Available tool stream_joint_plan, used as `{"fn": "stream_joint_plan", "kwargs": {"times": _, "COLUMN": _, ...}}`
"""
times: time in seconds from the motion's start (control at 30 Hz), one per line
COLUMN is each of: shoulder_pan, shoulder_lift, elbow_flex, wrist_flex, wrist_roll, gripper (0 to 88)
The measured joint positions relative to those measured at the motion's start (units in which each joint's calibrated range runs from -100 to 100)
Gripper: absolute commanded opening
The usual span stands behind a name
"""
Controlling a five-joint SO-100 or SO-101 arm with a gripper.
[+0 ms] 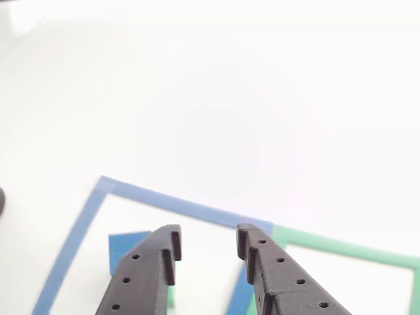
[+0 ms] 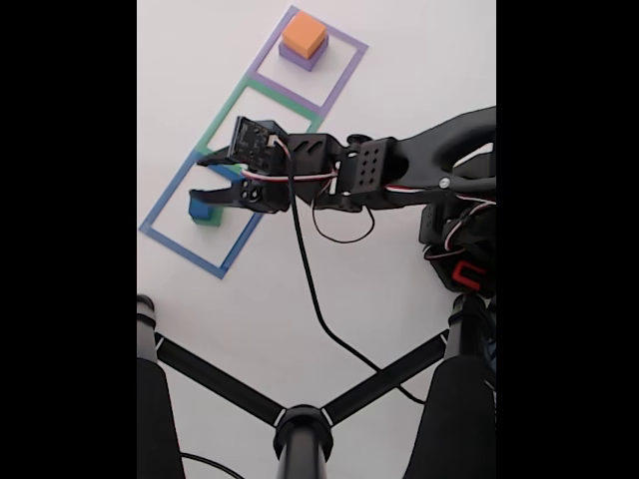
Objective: Tower of hanoi
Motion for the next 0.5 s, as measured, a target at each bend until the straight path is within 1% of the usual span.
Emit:
{"fn": "stream_joint_plan", "kwargs": {"times": 0.1, "shoulder_pan": 2.2, "shoulder_lift": -10.6, "elbow_flex": -3.4, "wrist_flex": 18.1, "wrist_roll": 0.0, "gripper": 0.9}}
{"fn": "stream_joint_plan", "kwargs": {"times": 0.2, "shoulder_pan": 4.7, "shoulder_lift": -17.0, "elbow_flex": -11.8, "wrist_flex": 37.6, "wrist_roll": 0.0, "gripper": 0.9}}
{"fn": "stream_joint_plan", "kwargs": {"times": 0.37, "shoulder_pan": 11.0, "shoulder_lift": -18.1, "elbow_flex": -34.6, "wrist_flex": 68.8, "wrist_roll": 0.0, "gripper": 0.9}}
{"fn": "stream_joint_plan", "kwargs": {"times": 0.43, "shoulder_pan": 14.2, "shoulder_lift": -17.0, "elbow_flex": -44.7, "wrist_flex": 79.5, "wrist_roll": 0.0, "gripper": 0.9}}
{"fn": "stream_joint_plan", "kwargs": {"times": 0.5, "shoulder_pan": 17.5, "shoulder_lift": -14.9, "elbow_flex": -54.5, "wrist_flex": 87.3, "wrist_roll": 0.0, "gripper": 1.1}}
